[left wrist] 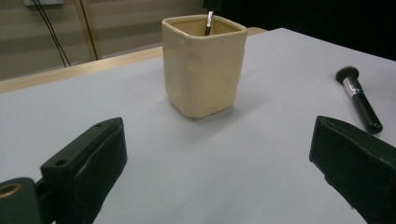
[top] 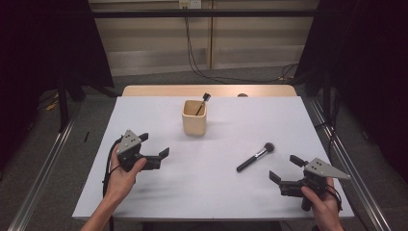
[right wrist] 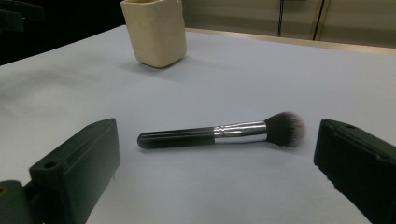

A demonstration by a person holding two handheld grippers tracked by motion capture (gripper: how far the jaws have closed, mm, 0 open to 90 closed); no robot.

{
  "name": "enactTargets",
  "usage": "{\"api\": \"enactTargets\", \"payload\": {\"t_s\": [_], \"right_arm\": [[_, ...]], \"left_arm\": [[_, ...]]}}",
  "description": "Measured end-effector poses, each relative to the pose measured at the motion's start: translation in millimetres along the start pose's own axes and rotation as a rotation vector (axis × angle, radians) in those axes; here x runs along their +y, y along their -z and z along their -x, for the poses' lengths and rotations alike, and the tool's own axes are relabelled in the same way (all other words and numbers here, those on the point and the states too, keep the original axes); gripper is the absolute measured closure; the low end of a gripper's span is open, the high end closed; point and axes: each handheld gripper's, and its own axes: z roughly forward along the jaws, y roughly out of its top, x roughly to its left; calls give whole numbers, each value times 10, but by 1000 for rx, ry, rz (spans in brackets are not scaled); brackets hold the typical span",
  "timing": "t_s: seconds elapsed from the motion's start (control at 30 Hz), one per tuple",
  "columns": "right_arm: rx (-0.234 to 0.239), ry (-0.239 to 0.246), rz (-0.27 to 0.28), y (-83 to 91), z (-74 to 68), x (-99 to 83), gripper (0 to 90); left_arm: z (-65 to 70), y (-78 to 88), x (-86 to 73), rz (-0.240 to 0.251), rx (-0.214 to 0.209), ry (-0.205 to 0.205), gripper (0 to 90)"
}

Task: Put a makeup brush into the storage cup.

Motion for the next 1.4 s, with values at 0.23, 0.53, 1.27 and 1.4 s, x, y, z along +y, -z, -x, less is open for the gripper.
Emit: {"api": "enactTargets", "payload": {"t_s": [0.23, 0.53, 1.27, 1.4], "right_arm": [[-1, 1, -1, 3, 0, -1, 1], [-3, 0, -1, 2, -1, -1, 1], [-14, -10, -1, -19, 0, 10, 1], [-17, -10, 1, -7, -2, 6, 1]], "left_arm": [[27, 173, -73, 5, 19, 4, 40], [76, 392, -171, 22, 43, 7, 40], [154, 730, -429, 9, 67, 42, 43], [205, 817, -444, 1, 90, 19, 47]]}}
